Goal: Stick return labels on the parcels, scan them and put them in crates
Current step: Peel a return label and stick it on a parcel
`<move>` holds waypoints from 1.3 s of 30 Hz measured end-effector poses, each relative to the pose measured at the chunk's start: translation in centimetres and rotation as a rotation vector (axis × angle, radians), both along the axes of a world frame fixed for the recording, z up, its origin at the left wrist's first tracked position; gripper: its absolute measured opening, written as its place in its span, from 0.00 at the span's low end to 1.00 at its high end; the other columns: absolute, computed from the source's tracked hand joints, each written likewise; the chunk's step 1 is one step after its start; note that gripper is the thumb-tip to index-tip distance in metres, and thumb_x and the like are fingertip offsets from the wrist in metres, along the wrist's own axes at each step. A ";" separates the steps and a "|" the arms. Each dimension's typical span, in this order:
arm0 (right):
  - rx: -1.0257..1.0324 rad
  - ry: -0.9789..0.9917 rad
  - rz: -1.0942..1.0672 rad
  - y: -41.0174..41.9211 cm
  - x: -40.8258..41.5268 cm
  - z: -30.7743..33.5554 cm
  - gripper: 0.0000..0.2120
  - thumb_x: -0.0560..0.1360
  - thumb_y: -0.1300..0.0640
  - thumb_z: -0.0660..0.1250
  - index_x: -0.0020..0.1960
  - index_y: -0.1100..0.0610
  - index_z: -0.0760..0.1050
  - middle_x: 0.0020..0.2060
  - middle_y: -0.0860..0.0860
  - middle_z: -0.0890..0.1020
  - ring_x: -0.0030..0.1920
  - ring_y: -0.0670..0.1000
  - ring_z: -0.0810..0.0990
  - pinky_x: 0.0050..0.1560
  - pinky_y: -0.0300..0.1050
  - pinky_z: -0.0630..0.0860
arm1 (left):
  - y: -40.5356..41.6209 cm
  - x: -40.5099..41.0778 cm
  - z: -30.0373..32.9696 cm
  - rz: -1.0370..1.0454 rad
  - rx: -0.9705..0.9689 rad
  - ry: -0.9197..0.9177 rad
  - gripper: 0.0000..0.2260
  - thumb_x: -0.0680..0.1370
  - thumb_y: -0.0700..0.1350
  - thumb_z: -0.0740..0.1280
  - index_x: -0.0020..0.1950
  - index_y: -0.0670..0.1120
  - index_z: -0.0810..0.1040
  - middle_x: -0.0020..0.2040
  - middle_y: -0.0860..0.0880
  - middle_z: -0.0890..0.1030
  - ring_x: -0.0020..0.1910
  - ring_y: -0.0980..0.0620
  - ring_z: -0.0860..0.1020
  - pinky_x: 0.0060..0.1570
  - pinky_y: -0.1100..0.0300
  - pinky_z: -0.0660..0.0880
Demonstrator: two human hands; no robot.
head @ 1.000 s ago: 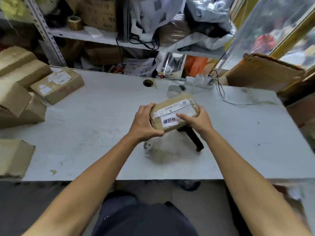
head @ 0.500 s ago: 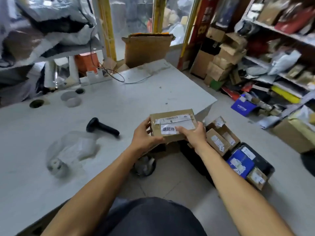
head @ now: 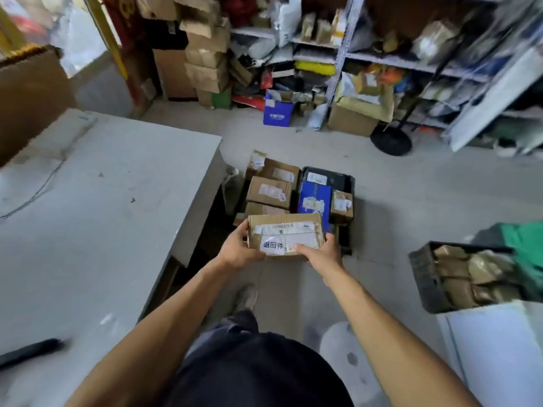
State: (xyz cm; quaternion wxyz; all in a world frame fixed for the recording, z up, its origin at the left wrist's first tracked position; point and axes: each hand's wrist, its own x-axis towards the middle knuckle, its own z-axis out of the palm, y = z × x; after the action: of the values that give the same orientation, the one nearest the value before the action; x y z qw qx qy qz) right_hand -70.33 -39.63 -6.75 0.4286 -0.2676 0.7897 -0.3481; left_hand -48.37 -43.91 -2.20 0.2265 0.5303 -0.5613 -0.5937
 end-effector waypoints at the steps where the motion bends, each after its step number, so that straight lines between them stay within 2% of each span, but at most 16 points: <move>1: 0.012 0.002 -0.038 0.2 -0.9 0.1 0.35 0.58 0.46 0.83 0.58 0.48 0.68 0.58 0.49 0.79 0.56 0.52 0.80 0.58 0.56 0.81 | -0.7 -1.4 -0.4 -0.002 0.038 0.015 0.36 0.62 0.35 0.80 0.65 0.54 0.72 0.51 0.54 0.82 0.44 0.59 0.84 0.45 0.62 0.81; 3: 0.034 0.005 -0.104 0.2 -2.8 -0.1 0.28 0.65 0.54 0.82 0.56 0.49 0.68 0.55 0.50 0.80 0.53 0.51 0.81 0.57 0.56 0.81 | -2.1 -4.0 -1.0 -0.017 0.103 0.049 0.35 0.69 0.29 0.77 0.69 0.52 0.68 0.50 0.54 0.78 0.40 0.62 0.82 0.38 0.69 0.78; 5: 0.068 -0.001 -0.151 -0.3 -4.9 -0.8 0.27 0.66 0.54 0.81 0.57 0.51 0.68 0.55 0.50 0.80 0.52 0.51 0.81 0.57 0.56 0.81 | -3.7 -6.2 -2.1 -0.044 0.162 0.053 0.36 0.72 0.30 0.76 0.76 0.45 0.66 0.52 0.54 0.76 0.44 0.61 0.79 0.36 0.71 0.76; 8: 0.109 -0.038 -0.212 -2.1 -7.7 -2.1 0.22 0.69 0.52 0.78 0.57 0.51 0.70 0.54 0.51 0.81 0.51 0.51 0.82 0.56 0.56 0.82 | -7.2 -8.8 -3.8 -0.072 0.247 0.024 0.34 0.73 0.31 0.75 0.76 0.44 0.66 0.54 0.52 0.77 0.46 0.60 0.77 0.35 0.73 0.75; 11: 0.153 -0.094 -0.265 -4.6 -10.1 -3.1 0.19 0.73 0.51 0.76 0.58 0.53 0.71 0.52 0.50 0.82 0.49 0.50 0.81 0.52 0.53 0.82 | -11.2 -11.2 -6.1 -0.080 0.315 -0.010 0.36 0.73 0.32 0.74 0.78 0.46 0.65 0.56 0.51 0.78 0.49 0.59 0.79 0.39 0.70 0.77; 15: 0.243 -0.143 -0.272 -8.3 -13.4 -5.0 0.22 0.73 0.47 0.75 0.60 0.53 0.70 0.52 0.50 0.83 0.49 0.50 0.82 0.52 0.51 0.80 | -16.0 -14.3 -9.4 -0.066 0.421 -0.034 0.35 0.74 0.32 0.72 0.79 0.45 0.64 0.58 0.51 0.80 0.55 0.53 0.81 0.50 0.61 0.79; 18: 0.306 -0.136 -0.298 -11.1 -15.9 -6.2 0.19 0.74 0.48 0.75 0.59 0.54 0.71 0.52 0.51 0.82 0.50 0.51 0.82 0.57 0.54 0.81 | -18.9 -17.2 -11.1 -0.074 0.507 -0.048 0.34 0.76 0.33 0.71 0.80 0.45 0.64 0.58 0.52 0.80 0.54 0.54 0.82 0.52 0.59 0.80; 20: 0.344 -0.113 -0.316 -12.4 -17.8 -7.0 0.18 0.75 0.48 0.74 0.59 0.53 0.72 0.51 0.50 0.82 0.51 0.52 0.82 0.57 0.56 0.81 | -20.7 -19.6 -12.0 -0.094 0.551 -0.048 0.32 0.77 0.32 0.69 0.79 0.44 0.64 0.56 0.53 0.79 0.51 0.56 0.82 0.50 0.61 0.80; 23: 0.414 -0.099 -0.352 -13.5 -20.6 -8.0 0.20 0.74 0.46 0.74 0.59 0.54 0.73 0.50 0.51 0.83 0.49 0.53 0.82 0.56 0.56 0.82 | -23.4 -23.5 -13.0 -0.161 0.609 -0.044 0.31 0.78 0.32 0.69 0.79 0.44 0.65 0.61 0.48 0.80 0.52 0.53 0.83 0.51 0.59 0.81; 25: 0.439 -0.128 -0.390 -13.8 -22.4 -8.7 0.21 0.73 0.46 0.75 0.59 0.55 0.74 0.51 0.53 0.83 0.49 0.53 0.84 0.55 0.56 0.83 | -25.0 -25.8 -13.6 -0.206 0.623 -0.055 0.28 0.79 0.34 0.70 0.77 0.44 0.67 0.64 0.44 0.80 0.53 0.51 0.83 0.48 0.63 0.82; 27: 0.438 -0.188 -0.416 -14.0 -24.4 -9.7 0.24 0.74 0.48 0.76 0.63 0.51 0.69 0.55 0.54 0.82 0.50 0.54 0.84 0.53 0.57 0.84 | -26.4 -28.4 -14.7 -0.255 0.623 -0.088 0.24 0.79 0.36 0.70 0.75 0.44 0.71 0.64 0.43 0.81 0.56 0.48 0.83 0.45 0.66 0.81; 29: 0.410 -0.236 -0.414 -14.5 -26.8 -11.1 0.33 0.73 0.51 0.77 0.69 0.43 0.61 0.57 0.54 0.80 0.50 0.56 0.85 0.49 0.58 0.85 | -27.9 -31.3 -16.3 -0.315 0.607 -0.130 0.21 0.80 0.37 0.69 0.73 0.46 0.73 0.61 0.46 0.82 0.53 0.52 0.83 0.42 0.67 0.80; 31: 0.412 -0.310 -0.372 -15.3 -29.4 -13.6 0.40 0.73 0.56 0.78 0.75 0.41 0.58 0.59 0.55 0.79 0.51 0.58 0.85 0.44 0.56 0.85 | -29.5 -34.4 -18.8 -0.370 0.578 -0.185 0.17 0.80 0.38 0.67 0.67 0.52 0.76 0.55 0.51 0.84 0.50 0.56 0.83 0.41 0.68 0.79; 33: 0.416 -0.401 -0.372 -16.4 -32.0 -16.9 0.35 0.73 0.61 0.76 0.73 0.48 0.62 0.61 0.57 0.79 0.53 0.58 0.84 0.40 0.52 0.84 | -31.2 -37.7 -22.3 -0.408 0.557 -0.229 0.17 0.80 0.38 0.66 0.63 0.58 0.75 0.55 0.51 0.84 0.52 0.53 0.84 0.44 0.65 0.80; 35: 0.416 -0.447 -0.406 -17.4 -34.4 -21.7 0.30 0.73 0.62 0.77 0.68 0.52 0.65 0.61 0.58 0.78 0.54 0.57 0.83 0.40 0.52 0.84 | -32.8 -41.1 -26.8 -0.450 0.515 -0.294 0.17 0.81 0.39 0.65 0.64 0.59 0.74 0.57 0.50 0.83 0.55 0.50 0.83 0.48 0.62 0.80; 39: 0.397 -0.575 -0.580 -19.6 -38.2 -33.0 0.29 0.73 0.65 0.76 0.66 0.56 0.64 0.60 0.60 0.79 0.53 0.57 0.84 0.38 0.49 0.83 | -35.9 -48.1 -37.6 -0.510 0.356 -0.470 0.16 0.82 0.46 0.65 0.70 0.53 0.75 0.57 0.52 0.80 0.53 0.52 0.78 0.36 0.72 0.69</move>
State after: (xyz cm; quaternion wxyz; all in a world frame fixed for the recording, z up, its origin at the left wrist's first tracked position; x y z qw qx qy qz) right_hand -108.52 -59.26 -39.75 0.5584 0.1594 0.7322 -0.3559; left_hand -96.47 -79.81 -39.85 -0.1587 0.5264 -0.5999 -0.5812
